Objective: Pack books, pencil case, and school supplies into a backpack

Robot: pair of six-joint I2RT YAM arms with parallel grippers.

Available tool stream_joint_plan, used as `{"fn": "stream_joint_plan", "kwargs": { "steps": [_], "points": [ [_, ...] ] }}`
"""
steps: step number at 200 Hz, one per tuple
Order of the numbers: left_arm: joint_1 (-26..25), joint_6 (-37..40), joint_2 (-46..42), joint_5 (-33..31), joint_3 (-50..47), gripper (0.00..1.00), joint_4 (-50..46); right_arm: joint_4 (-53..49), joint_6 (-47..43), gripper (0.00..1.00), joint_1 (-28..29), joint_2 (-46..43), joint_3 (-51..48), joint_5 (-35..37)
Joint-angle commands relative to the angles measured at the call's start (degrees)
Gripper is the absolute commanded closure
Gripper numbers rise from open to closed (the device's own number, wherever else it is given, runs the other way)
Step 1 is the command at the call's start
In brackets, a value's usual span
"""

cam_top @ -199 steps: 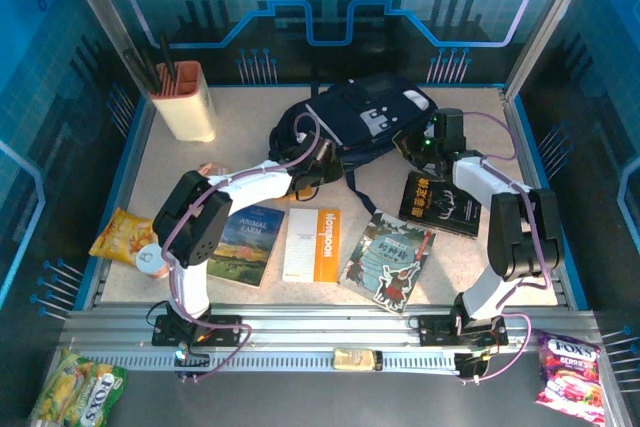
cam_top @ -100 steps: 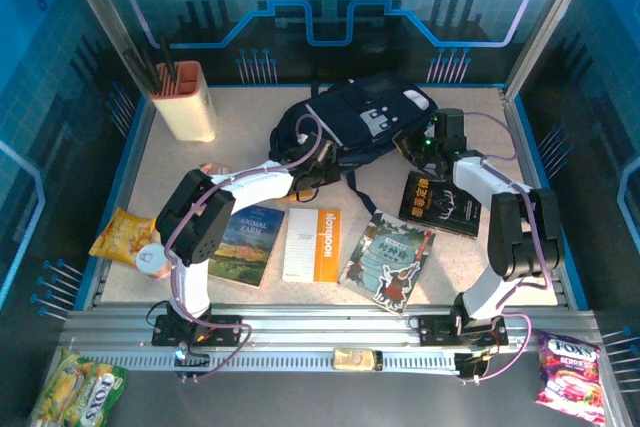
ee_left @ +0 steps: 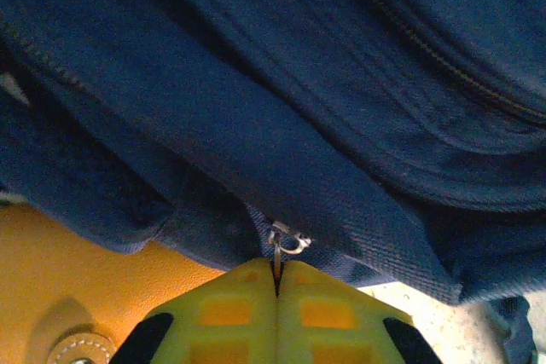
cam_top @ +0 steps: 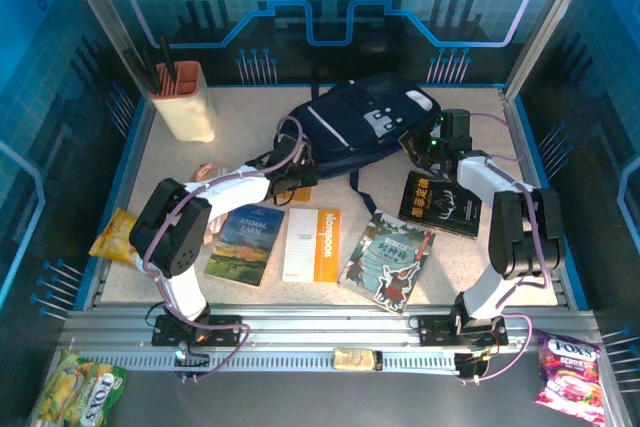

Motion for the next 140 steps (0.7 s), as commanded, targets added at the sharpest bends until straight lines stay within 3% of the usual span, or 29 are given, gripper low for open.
{"fn": "stream_joint_plan", "kwargs": {
  "steps": [1, 11, 42, 62, 93, 140],
  "points": [
    [0.0, 6.8, 0.5, 7.0, 2.6, 1.00, -3.7, 3.2, -0.8, 0.93, -1.7, 1.8, 1.5, 0.9],
    [0.0, 7.3, 1.9, 8.8, 4.6, 1.00, -5.4, 3.0, -0.6, 0.88, -1.7, 2.2, 1.1, 1.3],
    [-0.1, 7.2, 5.1, 9.8, 9.1, 1.00, -9.9, -1.4, -0.9, 0.52, -2.0, -0.3, -1.8, 5.5],
    [-0.2, 7.2, 5.3, 9.8, 10.2, 1.00, -11.4, -6.0, -0.9, 0.39, -2.0, -4.1, -4.3, 8.9],
    [-0.5, 7.5, 5.6, 10.0, 12.1, 1.00, -14.9, -9.4, 1.6, 0.31, 1.0, -9.8, -8.5, 9.8],
    [-0.8, 7.5, 5.3, 10.4, 13.5, 1.00, -17.1, -6.6, 12.6, 0.31, 12.9, -10.5, -11.3, 11.5]
  ]
}}
